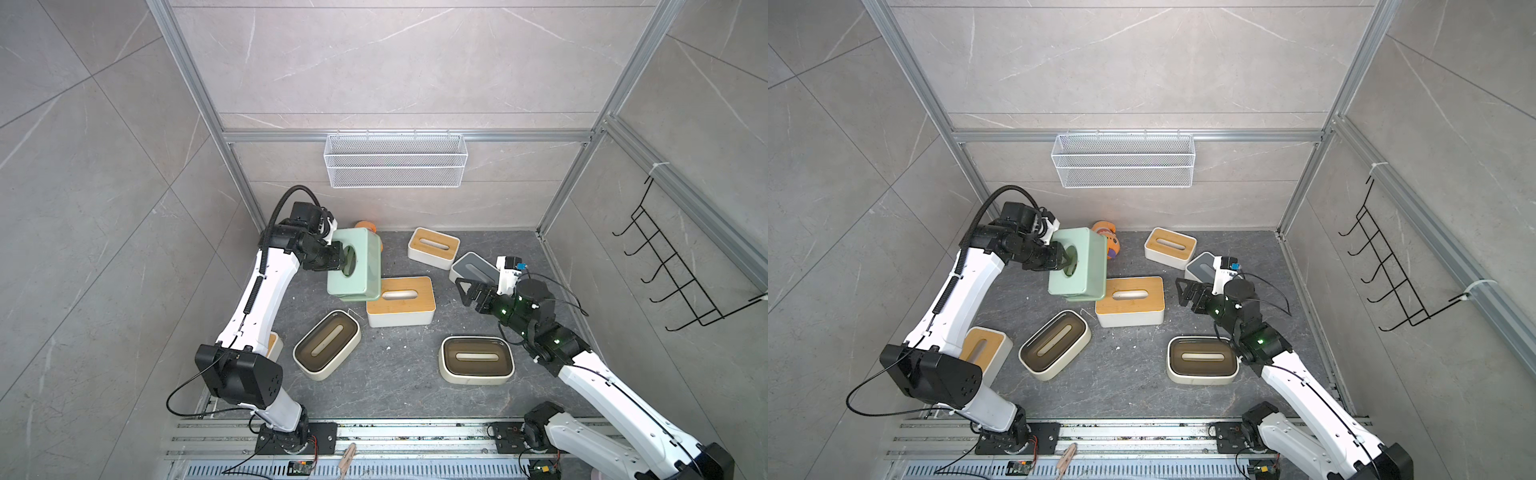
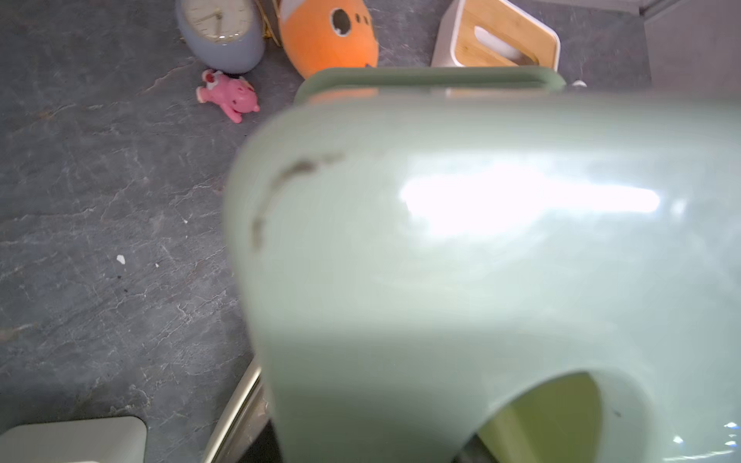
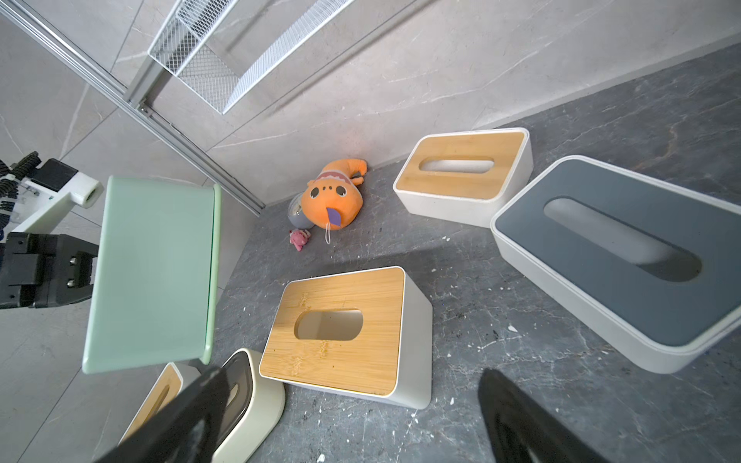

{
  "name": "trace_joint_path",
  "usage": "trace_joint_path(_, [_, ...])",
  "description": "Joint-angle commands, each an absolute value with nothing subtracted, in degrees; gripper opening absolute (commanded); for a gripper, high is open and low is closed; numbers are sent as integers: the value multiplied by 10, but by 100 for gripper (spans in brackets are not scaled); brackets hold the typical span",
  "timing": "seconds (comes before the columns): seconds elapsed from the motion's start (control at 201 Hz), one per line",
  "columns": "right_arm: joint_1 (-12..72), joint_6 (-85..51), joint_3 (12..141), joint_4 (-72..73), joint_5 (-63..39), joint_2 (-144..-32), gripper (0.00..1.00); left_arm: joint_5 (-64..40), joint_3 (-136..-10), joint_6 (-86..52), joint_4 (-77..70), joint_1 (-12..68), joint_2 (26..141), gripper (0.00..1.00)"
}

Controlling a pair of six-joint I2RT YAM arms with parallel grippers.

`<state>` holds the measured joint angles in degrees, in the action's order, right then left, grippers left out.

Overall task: Stack the tissue boxes
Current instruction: Place the tissue box at the tissue box.

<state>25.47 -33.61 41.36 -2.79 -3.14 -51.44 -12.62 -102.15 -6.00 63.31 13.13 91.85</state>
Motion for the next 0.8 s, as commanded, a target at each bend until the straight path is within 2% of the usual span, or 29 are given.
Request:
trace_joint_path(0.0, [258,-352,421,-21,6,-493,100,-146,-1062,18,665,155,929,32])
trace_joint_path(0.065, [257,-344,447,-61,-13,-490,100,-138,-1076,35,681,173,946,32])
trace_joint_path(0.17, [257,-320,414,14,-92,-462,100,-107,-1091,68,699,209,973,32])
trace_joint_path(0.504, [257,-338,420,-9,-62,-459,100,-89,-1204,131,742,259,1076,31])
trace_joint_path(0.643, [258,-327,378,68,-107,-445,100,-71,-1288,151,798,267,1146,31])
trace_joint_path(0.793, [258,-287,375,77,-158,-451,100,-71,-1343,155,810,275,1189,31])
